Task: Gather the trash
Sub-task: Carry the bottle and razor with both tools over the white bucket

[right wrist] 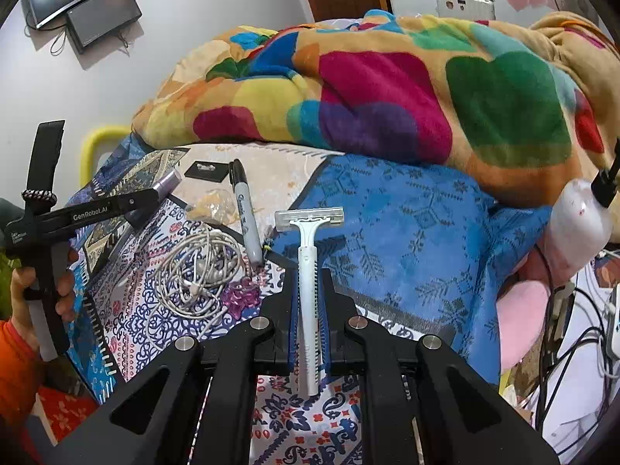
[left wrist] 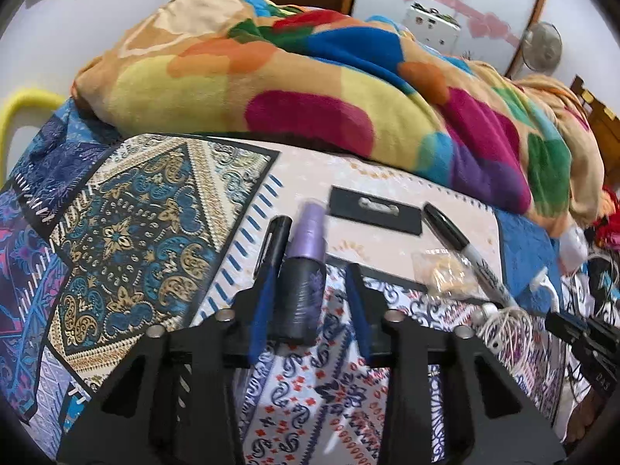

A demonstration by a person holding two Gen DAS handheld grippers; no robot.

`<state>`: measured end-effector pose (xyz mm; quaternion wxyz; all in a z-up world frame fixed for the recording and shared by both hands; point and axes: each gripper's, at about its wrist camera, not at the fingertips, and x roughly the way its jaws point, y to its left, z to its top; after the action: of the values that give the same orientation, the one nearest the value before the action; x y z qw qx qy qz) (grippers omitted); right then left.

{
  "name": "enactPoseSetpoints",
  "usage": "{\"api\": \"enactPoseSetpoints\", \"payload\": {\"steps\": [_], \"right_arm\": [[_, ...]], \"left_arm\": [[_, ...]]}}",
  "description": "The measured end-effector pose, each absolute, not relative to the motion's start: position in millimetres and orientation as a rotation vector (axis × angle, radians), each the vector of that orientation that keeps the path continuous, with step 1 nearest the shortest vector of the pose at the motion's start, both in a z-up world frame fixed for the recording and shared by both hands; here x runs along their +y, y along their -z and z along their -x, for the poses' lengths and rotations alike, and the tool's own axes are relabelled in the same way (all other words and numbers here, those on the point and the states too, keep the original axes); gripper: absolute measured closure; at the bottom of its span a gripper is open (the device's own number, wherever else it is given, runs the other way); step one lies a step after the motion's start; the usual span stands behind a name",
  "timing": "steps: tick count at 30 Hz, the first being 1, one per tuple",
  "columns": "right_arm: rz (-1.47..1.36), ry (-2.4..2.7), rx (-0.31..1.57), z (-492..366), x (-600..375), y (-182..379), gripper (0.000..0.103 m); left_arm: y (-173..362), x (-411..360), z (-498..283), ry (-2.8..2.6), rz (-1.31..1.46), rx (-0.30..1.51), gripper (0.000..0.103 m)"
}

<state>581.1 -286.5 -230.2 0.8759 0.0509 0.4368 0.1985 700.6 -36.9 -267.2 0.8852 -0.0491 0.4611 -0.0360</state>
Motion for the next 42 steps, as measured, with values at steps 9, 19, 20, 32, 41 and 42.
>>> {"api": "enactPoseSetpoints", "payload": {"steps": [9, 19, 20, 32, 41, 42], "right_arm": [[-0.111, -0.421, 0.924, -572, -285, 230, 0.094], [-0.086, -0.419, 0.886, -556, -282, 195, 0.094], [-0.087, -0.422, 0.878, -552, -281, 188, 0.094], [-0.058, -0.479, 0.751, -486, -252, 100, 0.094], [-0.024, -0.581, 0.694, -422, -207, 65, 0.094], [-0.021, -0.596, 0.693, -415, -201, 63, 0.094]], "left_arm": [[275, -58, -691, 0.025, 0.01, 0.968, 0.078], [243, -59, -641, 0.034, 0.061, 0.929, 0.078], [236, -59, -634, 0.04, 0.068, 0.926, 0.078], [137, -25, -544, 0.078, 0.196, 0.828, 0.078], [91, 25, -446, -0.006, 0.225, 0.768, 0.078], [88, 32, -433, -0.019, 0.228, 0.762, 0.078]]}}
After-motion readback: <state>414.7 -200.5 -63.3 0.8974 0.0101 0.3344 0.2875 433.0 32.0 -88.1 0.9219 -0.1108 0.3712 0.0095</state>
